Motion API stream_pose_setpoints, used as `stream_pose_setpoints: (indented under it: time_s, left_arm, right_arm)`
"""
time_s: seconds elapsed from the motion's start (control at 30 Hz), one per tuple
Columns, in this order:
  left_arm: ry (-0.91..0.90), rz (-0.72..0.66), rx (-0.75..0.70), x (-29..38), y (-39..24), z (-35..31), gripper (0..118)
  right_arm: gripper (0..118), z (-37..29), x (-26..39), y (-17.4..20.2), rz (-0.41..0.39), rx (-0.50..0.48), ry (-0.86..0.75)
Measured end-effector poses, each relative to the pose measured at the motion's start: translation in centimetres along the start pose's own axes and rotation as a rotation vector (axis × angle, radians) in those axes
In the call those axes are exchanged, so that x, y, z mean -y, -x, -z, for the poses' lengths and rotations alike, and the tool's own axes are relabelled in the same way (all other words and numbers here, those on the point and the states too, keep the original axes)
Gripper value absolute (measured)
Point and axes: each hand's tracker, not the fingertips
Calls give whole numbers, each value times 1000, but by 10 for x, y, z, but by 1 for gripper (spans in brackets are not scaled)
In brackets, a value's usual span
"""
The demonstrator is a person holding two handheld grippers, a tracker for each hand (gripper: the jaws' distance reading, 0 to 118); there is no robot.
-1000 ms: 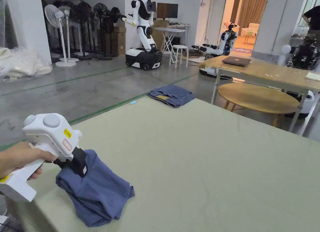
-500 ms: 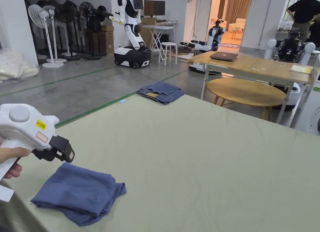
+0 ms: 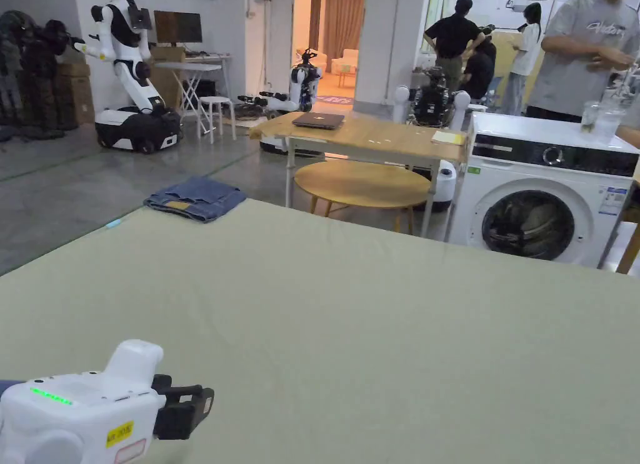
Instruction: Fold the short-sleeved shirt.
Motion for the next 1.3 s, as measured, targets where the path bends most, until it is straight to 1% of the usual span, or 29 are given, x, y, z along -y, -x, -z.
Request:
stream_pose_setpoints:
  time_s: [0.03, 0.13, 0.17, 0.27, 0.3, 0.4, 0.5, 0.57, 0.63, 0.73, 0.83, 0.97, 1.13, 1.27, 1.3]
  left_arm:
    - [-52, 13, -8, 0, -19, 2, 60]
    - [-156, -34, 57, 2, -67, 5, 60]
    - [-183, -2, 54, 2, -82, 5, 57]
    - [-251, 93, -42, 1, -131, 7, 24]
    - [-269, 101, -61, 1, -141, 7, 13]
    - [-318, 81, -76, 1, -170, 3, 2]
    - [-353, 65, -61, 3, -183, 1, 0]
    - [-364, 50, -75, 5, -192, -1, 0]
    - [-379, 47, -62, 6, -193, -3, 0]
    - [-416, 2, -64, 8, -193, -6, 0]
    - [-434, -45, -73, 8, -190, -7, 0]
    - [-427, -47, -95, 7, -186, -4, 0]
    - [-436, -31, -136, 9, -183, -5, 0]
    - [-437, -36, -138, 7, -179, -4, 0]
    - [-435, -38, -143, 6, -179, -5, 0]
  right_arm:
    - [0, -2, -3, -4, 7, 10, -6]
    - [0, -8, -7, -16, 30, 41, -54]
    - [0, -9, -9, -18, 33, 55, -66]
    - [0, -14, -10, -24, 50, 72, -101]
    - [0, -16, -10, -25, 53, 78, -111]
    - [0, -21, -9, -29, 68, 94, -142]
    - [0, -27, -6, -32, 94, 113, -164]
    - [0, -31, -4, -36, 130, 117, -177]
    - [0, -34, -2, -37, 137, 131, -193]
    - [0, -38, -2, -40, 150, 150, -225]
    - [0, -40, -4, -41, 153, 172, -245]
    - [0, -42, -4, -41, 140, 207, -285]
    - [0, -39, -8, -39, 130, 229, -304]
    - [0, -38, -8, -36, 119, 239, -323]
    - [4, -38, -8, -36, 119, 240, -326]
